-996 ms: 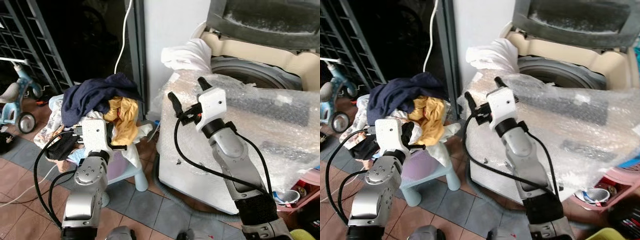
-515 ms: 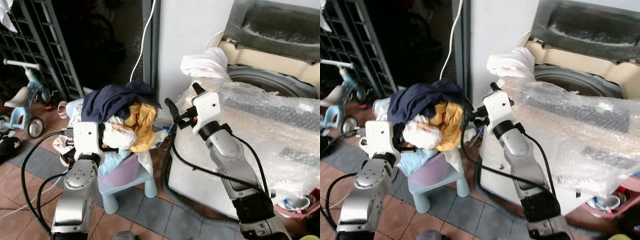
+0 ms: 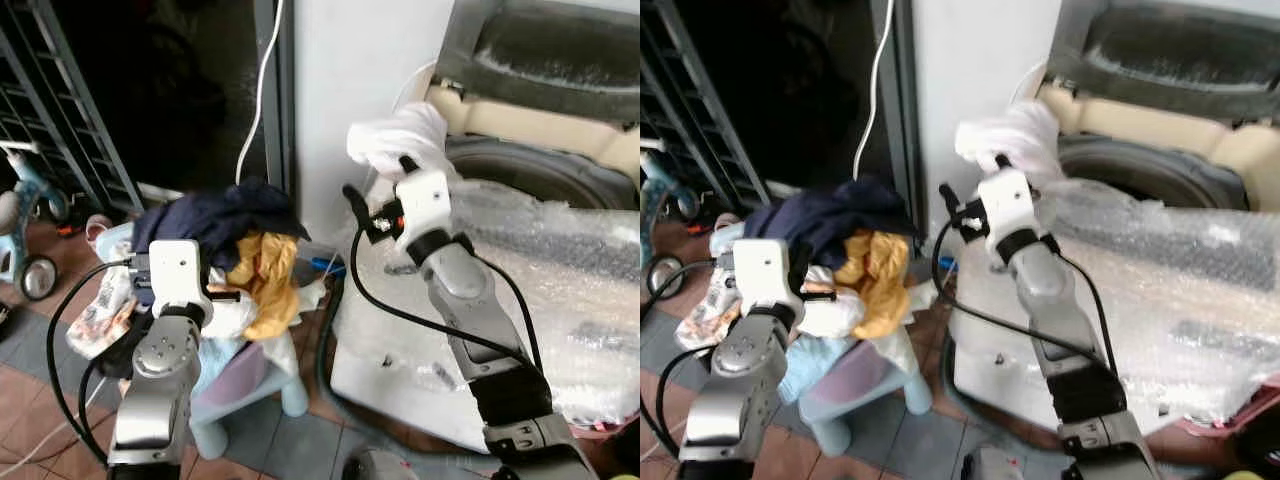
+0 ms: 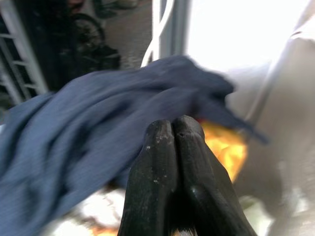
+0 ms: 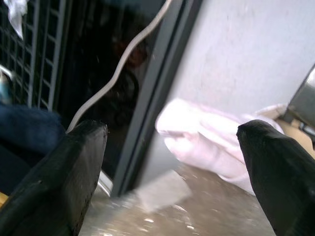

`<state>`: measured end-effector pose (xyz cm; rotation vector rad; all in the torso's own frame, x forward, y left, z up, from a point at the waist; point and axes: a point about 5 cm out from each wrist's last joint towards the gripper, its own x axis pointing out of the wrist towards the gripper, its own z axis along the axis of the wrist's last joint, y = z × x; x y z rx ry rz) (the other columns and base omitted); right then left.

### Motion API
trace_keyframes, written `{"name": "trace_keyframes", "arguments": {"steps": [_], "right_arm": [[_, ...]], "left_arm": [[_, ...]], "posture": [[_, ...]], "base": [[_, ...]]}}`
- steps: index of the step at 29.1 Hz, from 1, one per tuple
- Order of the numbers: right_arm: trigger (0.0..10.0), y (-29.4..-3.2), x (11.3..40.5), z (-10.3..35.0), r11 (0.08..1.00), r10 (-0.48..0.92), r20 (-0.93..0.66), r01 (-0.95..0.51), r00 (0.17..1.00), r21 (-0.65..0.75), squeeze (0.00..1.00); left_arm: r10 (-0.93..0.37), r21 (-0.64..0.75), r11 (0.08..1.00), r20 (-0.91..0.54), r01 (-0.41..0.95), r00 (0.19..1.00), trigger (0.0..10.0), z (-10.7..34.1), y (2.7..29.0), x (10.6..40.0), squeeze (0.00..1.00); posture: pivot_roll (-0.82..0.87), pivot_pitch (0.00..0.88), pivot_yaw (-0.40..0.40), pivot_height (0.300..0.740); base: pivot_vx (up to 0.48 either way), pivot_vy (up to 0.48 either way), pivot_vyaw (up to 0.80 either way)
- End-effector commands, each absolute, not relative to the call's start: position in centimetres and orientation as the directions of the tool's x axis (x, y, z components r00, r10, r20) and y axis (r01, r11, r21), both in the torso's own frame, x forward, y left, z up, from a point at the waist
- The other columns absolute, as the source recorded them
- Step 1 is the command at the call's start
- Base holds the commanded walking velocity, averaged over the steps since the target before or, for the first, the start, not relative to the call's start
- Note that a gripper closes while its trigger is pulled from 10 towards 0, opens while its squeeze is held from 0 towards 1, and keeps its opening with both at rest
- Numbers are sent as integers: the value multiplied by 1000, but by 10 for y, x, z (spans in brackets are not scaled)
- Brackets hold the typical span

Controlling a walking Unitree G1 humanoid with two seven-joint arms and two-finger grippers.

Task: Clothes washing

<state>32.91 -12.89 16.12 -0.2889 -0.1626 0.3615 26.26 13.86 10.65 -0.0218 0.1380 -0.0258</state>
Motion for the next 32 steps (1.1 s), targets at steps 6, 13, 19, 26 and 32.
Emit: {"name": "trace_keyframes", "arguments": {"steps": [6,13,19,26,32], "right_arm": [[10000,-131,370,188,904,346,49,-319,937,-284,0],[10000,-126,400,216,933,239,36,-219,970,-286,0],[10000,-146,407,181,982,45,-266,-93,963,-167,0],[10000,-194,400,162,981,-183,-360,147,915,-123,0],[10000,-231,394,172,947,-321,-255,305,912,-101,0]], "left_arm": [[-4,-8,1000,-133,3,991,10000,110,148,264,0],[5,-5,1000,-150,-5,989,10000,107,146,263,0],[22,-2,1000,-168,-22,986,10000,105,148,260,0],[21,-7,1000,-189,-23,982,10000,102,148,260,0],[21,-3,1000,-193,-22,981,10000,102,149,259,0]], "posture": [[-12,0,-2,740],[1,0,-14,740],[8,0,-28,740],[-1,0,-26,740],[-9,0,-15,740]], "base": [[0,0,0],[0,0,0],[0,0,0],[0,0,0],[0,0,0]]}}
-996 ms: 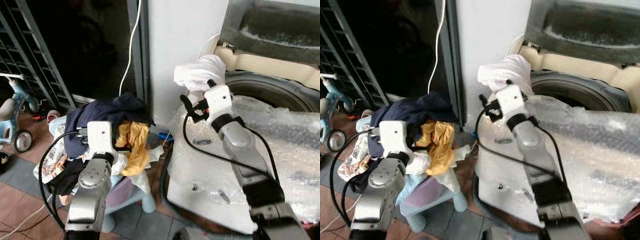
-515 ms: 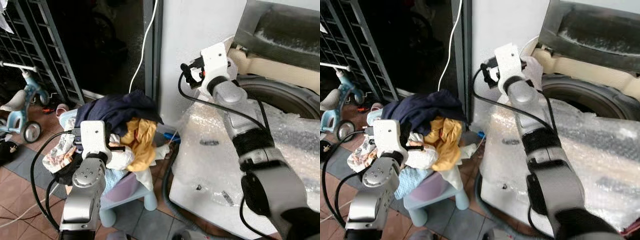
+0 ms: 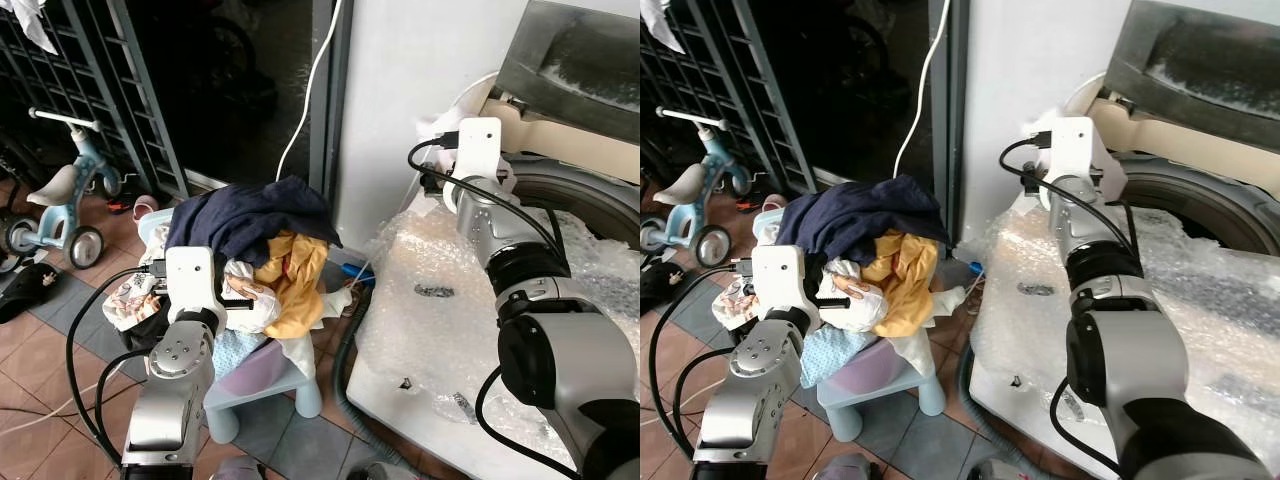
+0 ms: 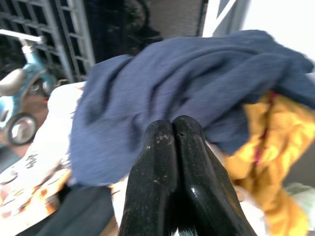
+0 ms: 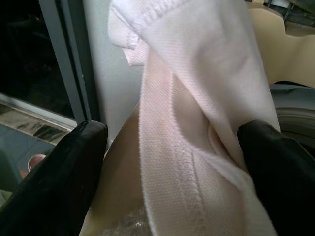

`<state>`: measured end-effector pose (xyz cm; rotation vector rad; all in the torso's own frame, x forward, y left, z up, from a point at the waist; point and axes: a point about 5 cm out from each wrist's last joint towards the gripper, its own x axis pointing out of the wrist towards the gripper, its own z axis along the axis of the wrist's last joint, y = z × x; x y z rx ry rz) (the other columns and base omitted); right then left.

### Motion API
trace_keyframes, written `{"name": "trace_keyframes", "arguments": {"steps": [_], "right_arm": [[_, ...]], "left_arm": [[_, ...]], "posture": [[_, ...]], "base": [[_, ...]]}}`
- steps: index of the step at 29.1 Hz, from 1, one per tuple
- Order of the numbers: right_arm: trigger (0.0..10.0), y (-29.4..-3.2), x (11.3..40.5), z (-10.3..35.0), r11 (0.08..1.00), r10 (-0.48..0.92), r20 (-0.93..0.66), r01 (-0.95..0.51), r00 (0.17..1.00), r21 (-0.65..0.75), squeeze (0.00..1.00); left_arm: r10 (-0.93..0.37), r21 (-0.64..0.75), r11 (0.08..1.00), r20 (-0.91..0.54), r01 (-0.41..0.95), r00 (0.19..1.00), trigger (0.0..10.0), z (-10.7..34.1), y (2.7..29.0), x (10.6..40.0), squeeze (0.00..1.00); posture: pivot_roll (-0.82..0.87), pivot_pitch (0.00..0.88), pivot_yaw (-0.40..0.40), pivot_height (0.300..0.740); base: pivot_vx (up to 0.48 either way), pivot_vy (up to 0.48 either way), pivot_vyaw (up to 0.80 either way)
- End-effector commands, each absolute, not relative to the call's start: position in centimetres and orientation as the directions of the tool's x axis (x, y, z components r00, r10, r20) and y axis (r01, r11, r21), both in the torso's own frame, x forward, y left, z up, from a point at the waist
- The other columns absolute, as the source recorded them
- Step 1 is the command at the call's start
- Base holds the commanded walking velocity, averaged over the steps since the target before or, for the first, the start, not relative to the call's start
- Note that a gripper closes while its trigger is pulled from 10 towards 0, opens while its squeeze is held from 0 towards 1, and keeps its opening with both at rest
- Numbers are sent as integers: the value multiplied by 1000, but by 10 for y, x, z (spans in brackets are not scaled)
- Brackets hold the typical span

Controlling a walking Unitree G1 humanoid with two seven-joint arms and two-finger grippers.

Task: Clothes washing

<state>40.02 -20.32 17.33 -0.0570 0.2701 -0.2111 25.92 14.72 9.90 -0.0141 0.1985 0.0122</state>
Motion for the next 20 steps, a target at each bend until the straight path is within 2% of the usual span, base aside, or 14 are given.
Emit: {"name": "trace_keyframes", "arguments": {"steps": [1,3,5,6,9,10,12,14,16,17,20], "right_arm": [[10000,-235,393,175,943,-334,-225,322,915,-88,0],[10000,-250,387,185,927,-372,-106,363,922,-98,0],[10000,-254,384,189,923,-382,-68,376,922,-81,0],[10000,-255,380,194,939,-340,-7,339,940,-66,0],[10000,-251,378,200,959,-280,43,281,959,-25,0],[10000,-246,377,202,971,-240,64,239,969,31,0],[10000,-229,376,211,990,-140,135,135,981,45,0],[10000,-195,372,218,996,58,202,-43,978,-77,0],[10000,-182,370,218,988,140,208,-121,968,-100,0],[10000,-170,363,214,970,227,205,-202,952,-138,0],[10000,-149,346,195,926,363,154,-338,919,-168,0]], "left_arm": [[20,-3,1000,-194,-21,981,10000,101,150,260,0],[13,2,1000,-197,-13,980,10000,101,150,261,0],[9,5,1000,-197,-8,980,10000,101,150,261,0],[3,10,1000,-193,-1,981,10000,102,149,263,0],[-1,14,1000,-190,4,982,10000,102,149,264,0],[-3,16,1000,-188,6,982,10000,103,149,265,0],[-8,20,1000,-173,12,985,10000,105,149,268,0],[12,43,999,-147,-6,989,10000,110,150,271,0],[26,52,998,-143,-19,989,10000,112,151,272,0],[21,47,999,-135,-15,991,10000,112,151,271,0],[20,44,999,-131,-15,991,10000,111,152,271,0]], "posture": [[-12,0,-13,740],[-16,0,-4,740],[-20,0,2,740],[-24,0,9,740],[-26,0,15,740],[-28,0,20,740],[-33,0,31,740],[-36,0,43,740],[-36,0,43,740],[-36,0,45,740],[-39,0,46,740]], "base": [[0,0,0],[0,0,0],[0,0,0],[0,0,0],[0,0,0],[0,0,0],[0,0,0],[0,0,0],[0,0,0],[0,0,0],[0,0,0]]}}
